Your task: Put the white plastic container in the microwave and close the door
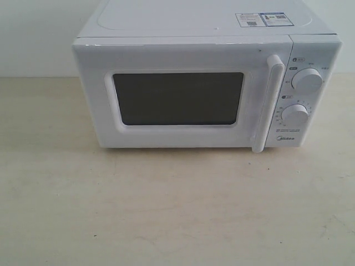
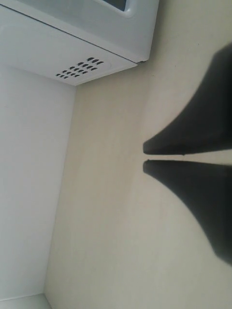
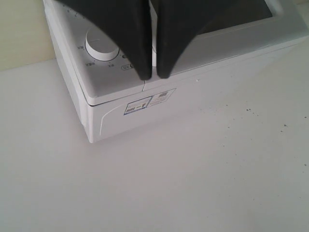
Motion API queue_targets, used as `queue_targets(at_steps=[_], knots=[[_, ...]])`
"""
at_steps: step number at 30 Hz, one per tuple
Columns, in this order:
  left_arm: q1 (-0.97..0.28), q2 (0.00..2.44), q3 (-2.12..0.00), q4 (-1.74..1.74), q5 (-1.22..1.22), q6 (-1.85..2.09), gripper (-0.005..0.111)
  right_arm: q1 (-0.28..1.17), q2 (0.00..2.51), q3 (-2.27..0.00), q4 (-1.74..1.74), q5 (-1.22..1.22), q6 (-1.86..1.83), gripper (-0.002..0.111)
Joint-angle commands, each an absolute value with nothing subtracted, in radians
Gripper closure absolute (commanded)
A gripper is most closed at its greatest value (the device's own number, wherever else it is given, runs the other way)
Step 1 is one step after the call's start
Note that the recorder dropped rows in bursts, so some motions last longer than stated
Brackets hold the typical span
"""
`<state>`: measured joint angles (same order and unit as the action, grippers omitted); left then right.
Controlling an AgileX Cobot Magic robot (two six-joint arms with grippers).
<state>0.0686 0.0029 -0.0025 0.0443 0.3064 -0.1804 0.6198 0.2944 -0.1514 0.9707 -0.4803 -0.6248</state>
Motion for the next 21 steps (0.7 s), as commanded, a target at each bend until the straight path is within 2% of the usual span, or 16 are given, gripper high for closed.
queue_targets(at_steps=[1, 11, 16, 21], knots=[[0.07, 0.0, 0.0, 0.04, 0.302, -0.187, 0.102, 0.617, 0.292, -0.149, 0.964, -0.484, -0.629, 0.108], [0.07, 0.0, 0.0, 0.04, 0.302, -0.187, 0.102, 0.612, 0.204, -0.149, 0.964, -0.48, -0.629, 0.108], [0.07, 0.0, 0.0, 0.04, 0.302, -0.187, 0.102, 0.497, 0.193, -0.149, 0.964, -0.427, -0.568, 0.108], [0.07, 0.0, 0.0, 0.04, 0.302, -0.187, 0.102, 0.328, 0.193, -0.149, 0.964, -0.235, -0.547, 0.108]])
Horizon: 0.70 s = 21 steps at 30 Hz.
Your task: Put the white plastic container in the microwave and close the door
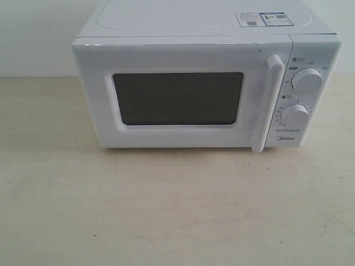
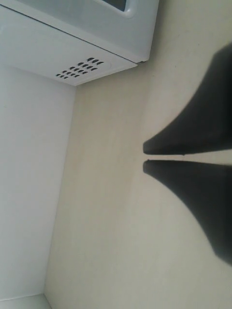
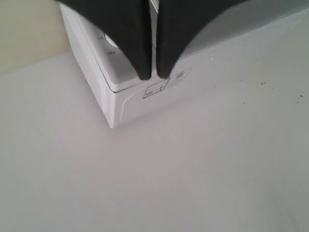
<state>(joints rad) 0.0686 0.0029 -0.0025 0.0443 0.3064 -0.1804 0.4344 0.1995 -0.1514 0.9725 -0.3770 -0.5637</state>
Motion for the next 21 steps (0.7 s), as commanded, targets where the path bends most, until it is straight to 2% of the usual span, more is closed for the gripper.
queue_targets(at_steps=[1, 12, 21], knots=[[0.07, 0.0, 0.0, 0.04, 0.302, -0.187, 0.102, 0.29, 0.193, -0.149, 0.964, -0.206, -0.547, 0.108], [0.07, 0.0, 0.0, 0.04, 0.305, -0.187, 0.102, -0.053, 0.019, -0.149, 0.966, -0.062, -0.526, 0.108], [0.07, 0.0, 0.0, 0.04, 0.303, -0.187, 0.102, -0.079, 0.0, -0.149, 0.964, -0.039, -0.53, 0.108]])
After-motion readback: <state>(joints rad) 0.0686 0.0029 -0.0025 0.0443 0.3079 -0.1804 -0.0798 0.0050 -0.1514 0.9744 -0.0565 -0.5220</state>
